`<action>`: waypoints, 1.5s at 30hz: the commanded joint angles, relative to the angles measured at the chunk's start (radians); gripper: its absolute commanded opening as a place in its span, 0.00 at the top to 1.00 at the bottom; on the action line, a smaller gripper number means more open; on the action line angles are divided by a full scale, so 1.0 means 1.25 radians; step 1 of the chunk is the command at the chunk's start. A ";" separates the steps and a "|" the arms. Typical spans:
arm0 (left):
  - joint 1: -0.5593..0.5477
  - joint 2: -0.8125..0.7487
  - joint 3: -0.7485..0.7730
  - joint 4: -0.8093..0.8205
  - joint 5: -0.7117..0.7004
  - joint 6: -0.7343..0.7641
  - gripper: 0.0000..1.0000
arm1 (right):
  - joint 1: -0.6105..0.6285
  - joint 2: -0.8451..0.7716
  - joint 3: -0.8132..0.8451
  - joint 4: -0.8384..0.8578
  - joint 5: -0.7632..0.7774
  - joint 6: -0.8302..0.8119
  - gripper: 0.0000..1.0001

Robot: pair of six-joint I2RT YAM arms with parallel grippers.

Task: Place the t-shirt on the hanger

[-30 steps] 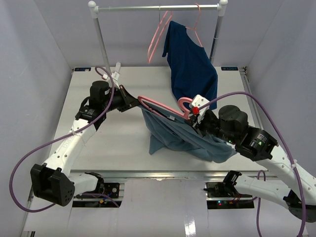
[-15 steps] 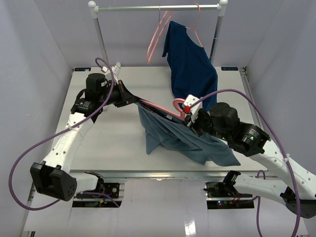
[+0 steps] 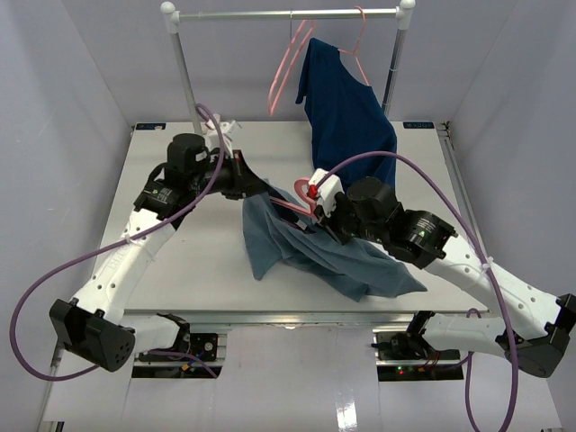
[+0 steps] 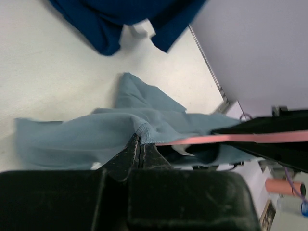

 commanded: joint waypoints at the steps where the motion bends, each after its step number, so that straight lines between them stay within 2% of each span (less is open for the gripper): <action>1: -0.129 -0.005 0.010 0.007 -0.030 0.034 1.00 | 0.007 0.023 0.049 0.080 0.019 0.020 0.92; 6: -0.196 0.005 0.039 -0.057 -0.138 0.063 1.00 | 0.007 -0.033 -0.010 0.131 0.004 0.029 0.92; 7: -0.200 0.003 0.045 -0.071 -0.138 0.073 0.96 | 0.007 -0.051 -0.032 0.140 0.010 0.033 0.92; 8: -0.200 -0.005 0.049 -0.083 -0.133 0.087 0.89 | 0.007 -0.060 -0.043 0.152 0.018 0.035 0.92; 9: -0.201 -0.016 0.053 -0.091 -0.125 0.100 0.78 | 0.007 -0.069 -0.054 0.161 0.024 0.035 0.92; 11: -0.202 -0.044 0.064 -0.102 -0.113 0.122 0.51 | 0.008 -0.093 -0.077 0.175 0.029 0.033 0.92; 13: -0.202 -0.084 0.076 -0.115 -0.122 0.148 0.33 | 0.007 -0.114 -0.095 0.190 0.020 0.030 0.92; 15: -0.202 -0.121 0.096 -0.131 -0.145 0.182 0.22 | 0.007 -0.141 -0.113 0.204 -0.002 0.034 0.92; 20: -0.202 -0.163 0.130 -0.218 -0.292 0.228 0.23 | 0.007 -0.224 -0.135 0.238 -0.050 0.051 0.92; 23: -0.202 -0.198 0.101 -0.238 -0.346 0.220 0.27 | 0.008 -0.258 -0.115 0.232 -0.070 0.055 0.92; 29: -0.202 -0.294 -0.045 -0.176 -0.386 0.198 0.33 | 0.007 -0.257 -0.012 0.165 -0.112 0.052 0.92; 33: -0.202 -0.344 -0.122 -0.117 -0.397 0.182 0.31 | 0.008 -0.255 0.029 0.140 -0.116 0.050 0.92; 40: -0.202 -0.327 -0.191 -0.067 -0.413 0.174 0.29 | 0.007 -0.225 0.128 0.101 -0.144 0.050 0.92; 43: -0.202 -0.324 -0.206 -0.053 -0.494 0.166 0.28 | 0.007 -0.223 0.161 0.093 -0.157 0.049 0.92; 44: -0.202 -0.324 -0.209 -0.052 -0.514 0.165 0.31 | 0.008 -0.223 0.167 0.089 -0.158 0.048 0.92; 45: -0.202 -0.324 -0.211 -0.051 -0.534 0.165 0.39 | 0.008 -0.224 0.174 0.086 -0.157 0.047 0.92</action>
